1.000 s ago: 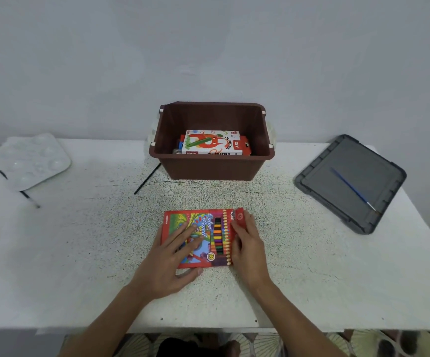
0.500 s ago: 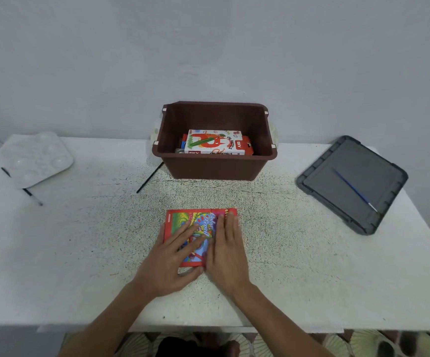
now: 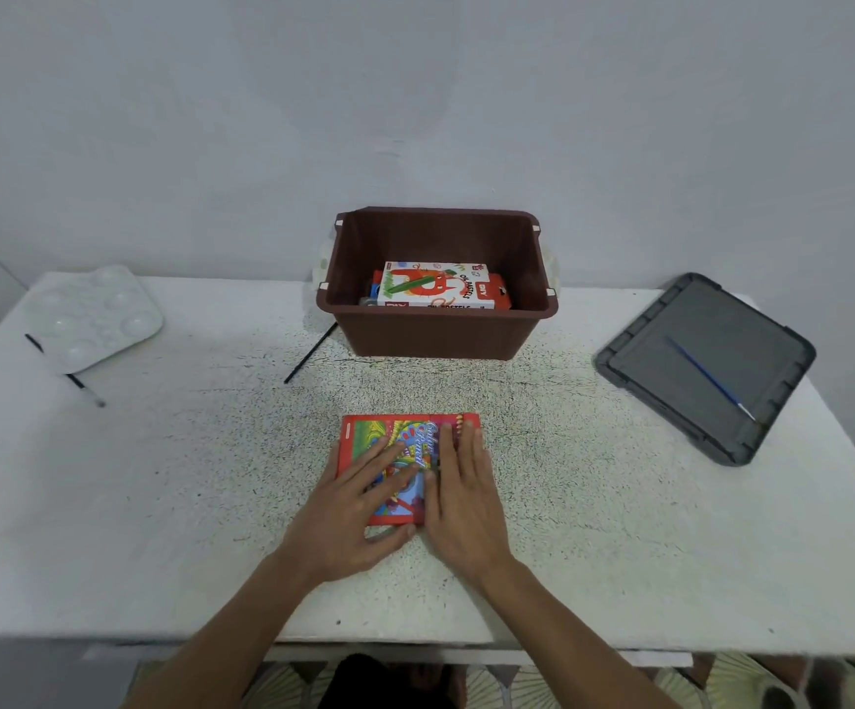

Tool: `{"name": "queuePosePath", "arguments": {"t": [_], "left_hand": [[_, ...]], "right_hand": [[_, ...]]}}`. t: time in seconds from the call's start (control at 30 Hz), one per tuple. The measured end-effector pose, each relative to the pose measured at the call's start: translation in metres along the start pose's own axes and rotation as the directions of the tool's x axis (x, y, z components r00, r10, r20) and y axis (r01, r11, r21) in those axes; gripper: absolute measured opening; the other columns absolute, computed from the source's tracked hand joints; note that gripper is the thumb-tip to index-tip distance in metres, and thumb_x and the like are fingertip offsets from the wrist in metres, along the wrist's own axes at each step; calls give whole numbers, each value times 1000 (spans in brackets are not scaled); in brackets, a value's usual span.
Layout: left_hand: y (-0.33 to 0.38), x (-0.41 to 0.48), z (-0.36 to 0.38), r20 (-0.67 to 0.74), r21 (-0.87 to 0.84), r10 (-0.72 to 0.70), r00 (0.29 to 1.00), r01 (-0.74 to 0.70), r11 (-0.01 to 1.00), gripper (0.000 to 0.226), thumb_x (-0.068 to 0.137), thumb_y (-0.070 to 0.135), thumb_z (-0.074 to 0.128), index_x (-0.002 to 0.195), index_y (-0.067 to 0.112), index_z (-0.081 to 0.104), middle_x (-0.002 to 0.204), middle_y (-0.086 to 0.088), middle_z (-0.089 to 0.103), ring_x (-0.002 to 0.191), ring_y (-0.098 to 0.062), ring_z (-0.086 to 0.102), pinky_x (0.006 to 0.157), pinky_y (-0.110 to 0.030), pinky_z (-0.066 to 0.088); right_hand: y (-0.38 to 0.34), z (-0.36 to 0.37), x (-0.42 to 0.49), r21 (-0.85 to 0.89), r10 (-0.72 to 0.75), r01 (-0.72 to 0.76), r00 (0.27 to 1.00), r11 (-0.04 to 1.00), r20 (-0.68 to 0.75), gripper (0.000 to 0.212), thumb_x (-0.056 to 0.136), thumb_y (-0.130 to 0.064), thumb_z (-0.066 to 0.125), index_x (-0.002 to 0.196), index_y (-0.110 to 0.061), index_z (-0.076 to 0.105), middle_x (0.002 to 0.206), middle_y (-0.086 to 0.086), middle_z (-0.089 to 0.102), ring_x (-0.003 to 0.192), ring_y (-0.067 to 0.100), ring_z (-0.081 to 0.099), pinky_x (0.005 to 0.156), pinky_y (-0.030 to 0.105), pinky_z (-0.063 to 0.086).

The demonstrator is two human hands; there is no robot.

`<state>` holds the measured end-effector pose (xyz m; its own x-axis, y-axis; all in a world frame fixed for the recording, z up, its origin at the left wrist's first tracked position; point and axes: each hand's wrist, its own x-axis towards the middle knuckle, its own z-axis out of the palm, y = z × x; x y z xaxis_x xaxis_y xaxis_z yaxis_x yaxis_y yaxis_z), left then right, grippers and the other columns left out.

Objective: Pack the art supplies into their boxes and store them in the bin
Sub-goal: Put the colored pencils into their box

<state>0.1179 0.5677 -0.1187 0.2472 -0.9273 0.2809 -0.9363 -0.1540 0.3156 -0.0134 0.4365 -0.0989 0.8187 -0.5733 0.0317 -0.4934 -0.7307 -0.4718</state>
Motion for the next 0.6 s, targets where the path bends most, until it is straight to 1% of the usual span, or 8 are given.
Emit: {"name": "queuePosePath", "arguments": {"t": [0.07, 0.17, 0.23, 0.3, 0.4, 0.43, 0.5, 0.6], "left_hand": [[0, 1, 0, 7, -7, -12, 1000, 12, 1000, 62, 89, 64, 56, 140, 29, 52, 159, 7, 31, 151, -19, 18, 113, -64, 25], [-2, 2, 0, 27, -2, -38, 999, 38, 999, 60, 92, 66, 49, 141, 32, 51, 163, 0, 22, 152, -26, 10, 118, -57, 19], [-1, 2, 2, 37, 10, -101, 994, 101, 995, 63, 96, 65, 42, 149, 32, 41, 165, -5, 13, 153, -26, 3, 121, -52, 15], [3, 4, 7, 35, 41, -229, 973, 228, 973, 66, 100, 62, 29, 156, 27, 24, 165, -7, 6, 153, -23, -5, 122, -47, 14], [9, 7, 15, 8, 119, -344, 939, 341, 933, 64, 104, 52, 19, 157, 16, 13, 164, -11, 8, 153, -26, -3, 121, -47, 22], [9, 8, 17, 4, 126, -352, 936, 348, 929, 63, 105, 49, 20, 157, 13, 14, 164, -12, 10, 153, -27, -1, 119, -48, 25], [9, 8, 19, -17, 122, -342, 940, 341, 932, 62, 105, 45, 26, 156, 11, 19, 163, -15, 13, 152, -30, 3, 117, -50, 30], [17, 7, 19, -82, 62, -416, 905, 422, 905, 62, 100, 47, 36, 156, 21, 26, 163, -18, 11, 152, -35, 5, 118, -45, 25]], "right_hand": [[4, -3, 0, 54, -26, 25, 999, 998, 28, 71, 92, -47, 3, 153, -11, -8, 158, 8, -15, 150, 26, -14, 122, 35, -6], [4, -2, -1, 47, -15, 15, 1000, 999, -3, 72, 93, -46, 6, 154, -10, -7, 156, 6, -17, 151, 25, -12, 123, 36, -3], [5, 2, -1, 69, -11, 11, 1000, 998, 2, 73, 92, -47, 6, 155, -10, -5, 156, 4, -17, 151, 22, -13, 123, 36, -3], [8, 3, 0, 122, 6, -4, 1000, 993, -13, 74, 95, -51, 5, 156, -11, -1, 162, 5, -10, 151, 19, -11, 124, 37, 1], [8, 3, 0, 99, 17, -18, 1000, 995, 14, 86, 91, -64, -8, 156, -8, 2, 163, 10, -6, 152, 22, -9, 124, 39, 4], [6, 3, 0, 53, 20, -21, 1000, 998, 11, 83, 94, -60, -3, 156, -6, 5, 162, 14, -3, 152, 26, -6, 124, 42, 7], [5, 7, -1, -44, 35, -35, 999, 998, -10, 73, 95, -44, 18, 154, -2, 15, 161, 22, 7, 151, 35, 5, 122, 46, 15], [6, 13, -3, -100, 49, -52, 998, 994, -32, 69, 94, -37, 33, 153, -2, 22, 159, 25, 15, 149, 38, 13, 118, 47, 21]]}}
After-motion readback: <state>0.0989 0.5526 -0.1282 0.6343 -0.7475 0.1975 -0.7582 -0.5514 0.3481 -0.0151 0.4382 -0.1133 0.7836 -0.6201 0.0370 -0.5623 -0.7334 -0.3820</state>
